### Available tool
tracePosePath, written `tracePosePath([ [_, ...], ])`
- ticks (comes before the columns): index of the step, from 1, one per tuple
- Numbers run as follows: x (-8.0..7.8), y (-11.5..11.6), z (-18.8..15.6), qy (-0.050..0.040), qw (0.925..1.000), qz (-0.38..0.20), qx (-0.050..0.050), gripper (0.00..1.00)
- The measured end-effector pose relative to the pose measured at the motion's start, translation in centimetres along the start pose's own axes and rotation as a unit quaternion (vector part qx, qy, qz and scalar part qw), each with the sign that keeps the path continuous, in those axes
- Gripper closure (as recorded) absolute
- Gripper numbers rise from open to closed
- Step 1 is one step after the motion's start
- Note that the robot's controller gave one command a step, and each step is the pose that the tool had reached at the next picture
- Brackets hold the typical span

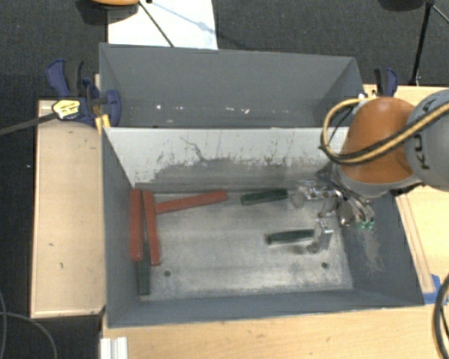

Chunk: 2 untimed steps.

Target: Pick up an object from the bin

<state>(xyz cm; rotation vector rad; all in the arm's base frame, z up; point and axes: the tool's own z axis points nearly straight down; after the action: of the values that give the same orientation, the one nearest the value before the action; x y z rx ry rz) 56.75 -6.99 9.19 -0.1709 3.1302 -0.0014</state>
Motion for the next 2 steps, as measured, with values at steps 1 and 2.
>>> tracePosePath([
  [1,3.91,-0.83,2.12,0.0026,0.9887,0.150,0.000,1.00],
  [2,3.91,-0.83,2.12,0.0027,0.9888,0.150,0.000,1.00],
])
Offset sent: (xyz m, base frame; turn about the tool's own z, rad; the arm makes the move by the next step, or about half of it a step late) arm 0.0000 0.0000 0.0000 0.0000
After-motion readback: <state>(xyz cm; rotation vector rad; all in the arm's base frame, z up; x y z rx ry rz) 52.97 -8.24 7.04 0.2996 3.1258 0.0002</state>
